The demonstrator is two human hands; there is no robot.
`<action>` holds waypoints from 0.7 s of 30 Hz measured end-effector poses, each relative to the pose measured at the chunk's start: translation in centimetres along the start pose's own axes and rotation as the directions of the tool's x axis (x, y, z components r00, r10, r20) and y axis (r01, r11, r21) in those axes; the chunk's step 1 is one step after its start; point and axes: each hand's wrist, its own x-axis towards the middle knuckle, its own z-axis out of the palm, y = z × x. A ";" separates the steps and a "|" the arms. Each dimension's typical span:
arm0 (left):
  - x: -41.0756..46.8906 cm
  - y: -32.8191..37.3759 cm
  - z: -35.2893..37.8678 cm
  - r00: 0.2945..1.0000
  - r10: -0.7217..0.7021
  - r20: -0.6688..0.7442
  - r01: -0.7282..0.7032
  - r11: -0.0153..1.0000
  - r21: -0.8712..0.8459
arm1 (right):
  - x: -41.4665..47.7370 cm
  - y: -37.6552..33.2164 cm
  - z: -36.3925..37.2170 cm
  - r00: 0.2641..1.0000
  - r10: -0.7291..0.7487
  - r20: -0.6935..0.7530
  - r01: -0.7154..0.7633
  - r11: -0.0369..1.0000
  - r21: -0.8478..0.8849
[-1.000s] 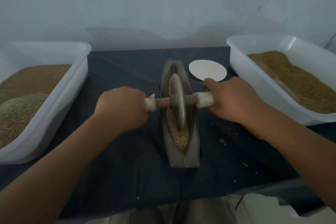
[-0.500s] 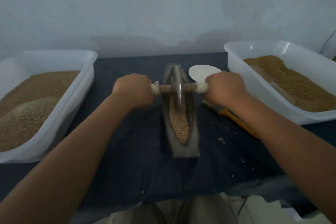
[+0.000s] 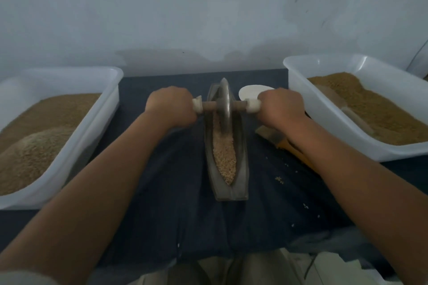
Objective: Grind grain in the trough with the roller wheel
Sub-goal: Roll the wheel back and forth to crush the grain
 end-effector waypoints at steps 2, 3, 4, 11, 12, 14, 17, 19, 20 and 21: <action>-2.0 -0.5 0.5 0.999 0.028 0.044 -0.027 0.999 -0.031 | -2.1 0.4 0.0 0.999 -0.030 -0.027 0.031 0.999 0.010; -3.6 -0.9 0.8 0.997 0.060 0.057 -0.057 0.998 -0.040 | -3.8 0.7 0.0 0.994 -0.069 -0.085 0.070 0.997 0.014; -5.4 -1.4 1.1 0.994 0.102 0.045 -0.100 0.994 -0.033 | -5.8 0.9 0.1 0.980 -0.128 -0.153 0.132 0.991 0.017; -5.5 -1.1 1.4 0.993 0.108 -0.047 -0.107 0.994 0.031 | -7.2 1.1 1.2 0.990 -0.089 -0.107 0.095 0.994 0.055; -3.8 -0.8 1.1 0.996 0.074 -0.050 -0.073 0.997 0.027 | -5.4 0.9 1.3 0.997 -0.036 -0.067 0.039 0.998 0.043; -0.8 -0.6 0.4 0.999 0.012 -0.030 -0.012 1.000 0.001 | -2.0 0.4 1.2 0.999 0.013 -0.031 -0.011 0.997 0.071; 0.2 -0.5 0.0 1.000 0.007 0.006 -0.006 0.999 -0.041 | -0.6 -0.1 0.2 1.000 0.010 -0.012 -0.009 0.997 0.074; -1.7 -0.7 0.3 0.999 0.042 -0.001 -0.042 0.998 -0.051 | -2.4 0.1 -0.2 1.000 -0.004 -0.003 0.004 0.997 0.077; -3.2 -1.0 0.6 0.997 0.076 -0.016 -0.076 0.996 -0.036 | -4.0 0.2 -0.2 0.999 -0.022 -0.029 0.024 0.998 0.064; -4.8 -1.3 1.2 0.992 0.120 -0.037 -0.121 0.993 -0.013 | -5.8 0.4 -0.1 0.995 -0.062 -0.084 0.066 0.997 0.046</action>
